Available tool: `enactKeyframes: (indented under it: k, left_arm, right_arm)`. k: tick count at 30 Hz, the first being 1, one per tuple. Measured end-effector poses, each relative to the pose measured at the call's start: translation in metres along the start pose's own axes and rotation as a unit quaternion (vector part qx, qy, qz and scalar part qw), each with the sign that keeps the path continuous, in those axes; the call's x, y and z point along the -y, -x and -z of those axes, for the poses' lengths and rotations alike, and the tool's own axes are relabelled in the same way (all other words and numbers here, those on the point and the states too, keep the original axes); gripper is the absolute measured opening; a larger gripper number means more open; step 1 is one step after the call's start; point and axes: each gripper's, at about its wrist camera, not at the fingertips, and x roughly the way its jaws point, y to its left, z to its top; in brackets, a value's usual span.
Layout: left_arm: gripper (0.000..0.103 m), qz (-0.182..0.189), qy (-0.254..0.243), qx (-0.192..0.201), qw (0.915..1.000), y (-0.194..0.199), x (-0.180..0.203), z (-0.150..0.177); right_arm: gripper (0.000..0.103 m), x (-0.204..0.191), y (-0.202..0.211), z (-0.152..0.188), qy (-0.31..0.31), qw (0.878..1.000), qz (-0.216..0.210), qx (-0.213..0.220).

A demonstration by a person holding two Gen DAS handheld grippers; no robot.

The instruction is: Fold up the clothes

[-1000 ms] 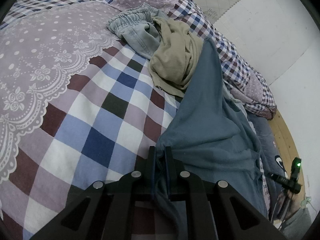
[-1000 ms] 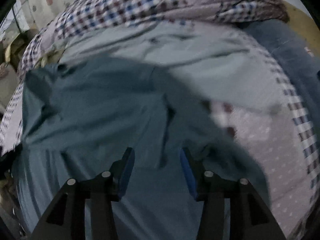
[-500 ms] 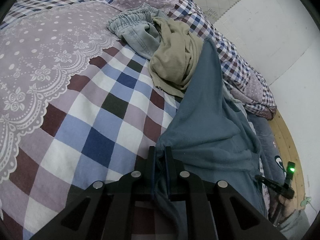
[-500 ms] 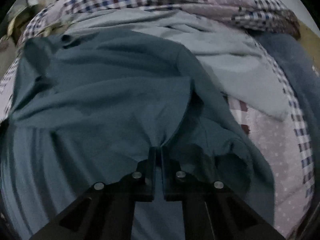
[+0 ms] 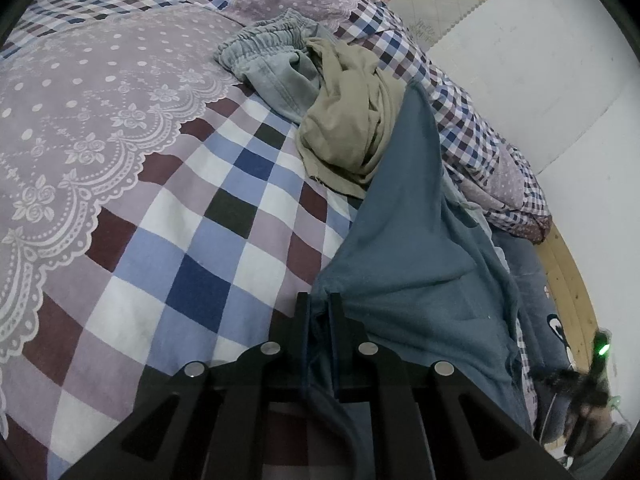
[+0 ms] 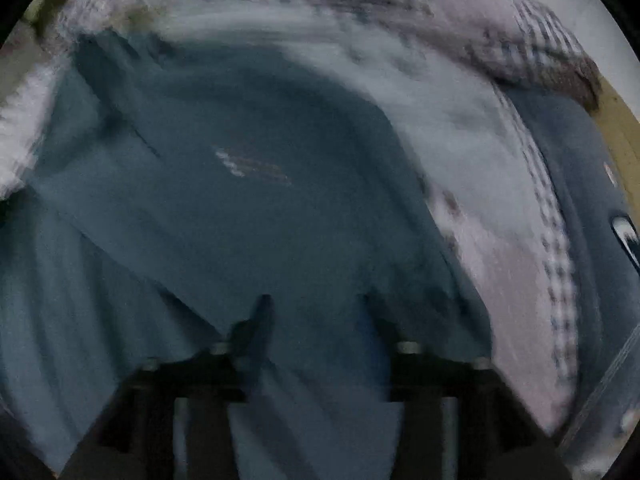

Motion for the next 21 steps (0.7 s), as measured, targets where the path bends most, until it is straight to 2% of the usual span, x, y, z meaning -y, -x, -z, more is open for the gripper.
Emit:
enactKeyframes:
  k: [4,8,11,15,21]
  left_arm:
    - [0.008,0.001,0.001,0.001,1.0000,0.000,0.000,0.000]
    - [0.008,0.003,0.002,0.003,1.0000,0.001,-0.001,0.000]
    - [0.008,0.003,0.001,0.003,1.0000,0.001,0.000,-0.001]
    - [0.008,0.005,0.003,0.003,1.0000,0.000,0.000,-0.002]
    - [0.008,0.004,-0.001,0.005,1.0000,0.000,0.000,-0.003]
  right_arm:
    - [0.051,-0.066,0.010,-0.060,0.048,0.991,-0.101,0.069]
    - [0.051,-0.138,-0.021,-0.114,0.123,0.982,-0.120,0.073]
    - [0.051,-0.169,-0.044,-0.138,0.161,0.975,-0.140,0.059]
    - [0.051,-0.200,-0.049,-0.163,0.204,0.963,-0.161,0.072]
    - [0.051,-0.230,-0.058,-0.185,0.259,0.952,-0.143,0.072]
